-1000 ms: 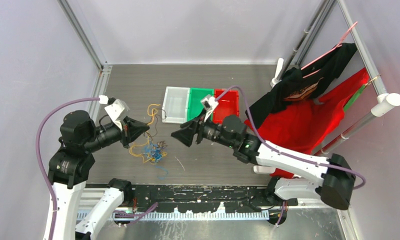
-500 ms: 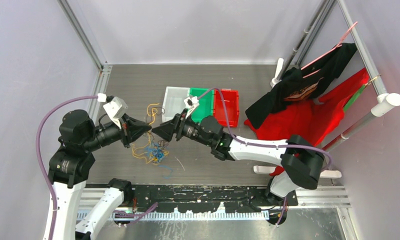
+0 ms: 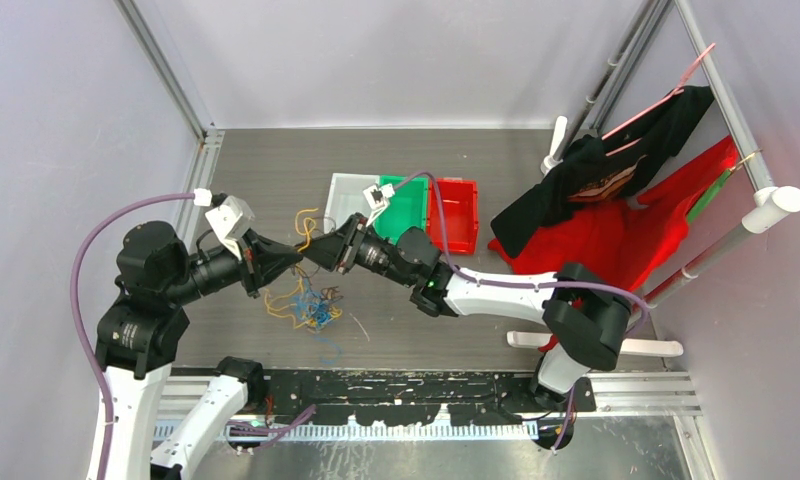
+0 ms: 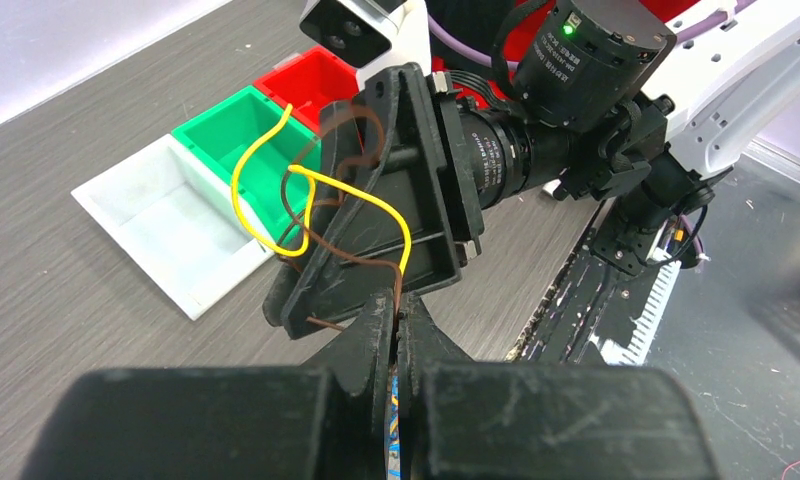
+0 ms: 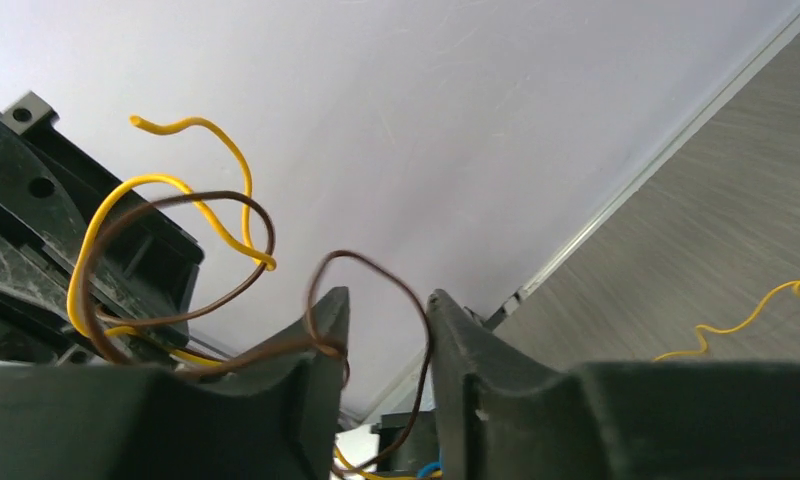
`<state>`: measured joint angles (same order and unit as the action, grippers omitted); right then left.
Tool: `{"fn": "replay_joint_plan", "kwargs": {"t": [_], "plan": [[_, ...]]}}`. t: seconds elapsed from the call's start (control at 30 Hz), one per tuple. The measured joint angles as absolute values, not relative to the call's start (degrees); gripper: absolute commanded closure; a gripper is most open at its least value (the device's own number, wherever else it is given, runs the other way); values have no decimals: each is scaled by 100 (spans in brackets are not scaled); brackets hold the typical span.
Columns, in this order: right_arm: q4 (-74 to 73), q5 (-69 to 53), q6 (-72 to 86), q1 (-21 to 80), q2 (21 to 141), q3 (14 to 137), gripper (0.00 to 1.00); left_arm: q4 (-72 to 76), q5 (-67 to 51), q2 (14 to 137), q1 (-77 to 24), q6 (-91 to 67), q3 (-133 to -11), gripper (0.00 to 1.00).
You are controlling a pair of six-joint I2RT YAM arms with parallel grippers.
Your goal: Untangle the cables
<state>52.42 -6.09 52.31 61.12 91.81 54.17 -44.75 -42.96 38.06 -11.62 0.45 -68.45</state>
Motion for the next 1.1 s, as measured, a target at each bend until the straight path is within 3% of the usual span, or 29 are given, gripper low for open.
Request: {"fn": "replay_joint_plan", "kwargs": {"t": [0.07,0.2,0.43,0.57,0.67,0.73,0.9,1.1], "plan": [[5266,-611,5297,6112,9194,5415,98,-4475,-4300,3806,-1162,45,-6845,100],[5122,-580,5218,6025,9094,5365,99,-4486,-4289,3778,-1162,89,-6845,100],[2770,-392,3994,5332,7714,5524,99,-4519,-3459,3253,-1162,499,-6423,100],[1887,-432,3409,4963,7153,6114,99,-4613,-2829,2923,-1162,744,-5712,71],[1542,-659,3155,4956,7061,6425,99,-4801,-2609,2906,-1162,873,-5356,38],[1319,-840,3057,4969,7081,6536,99,-4945,-2602,2941,-1162,917,-5321,23],[843,-1234,2958,4976,7253,6657,99,-4998,-3068,3057,-1162,897,-5690,14],[607,-1559,3074,5000,7483,6987,99,-4565,-3944,3411,-1162,744,-6023,14]]}}
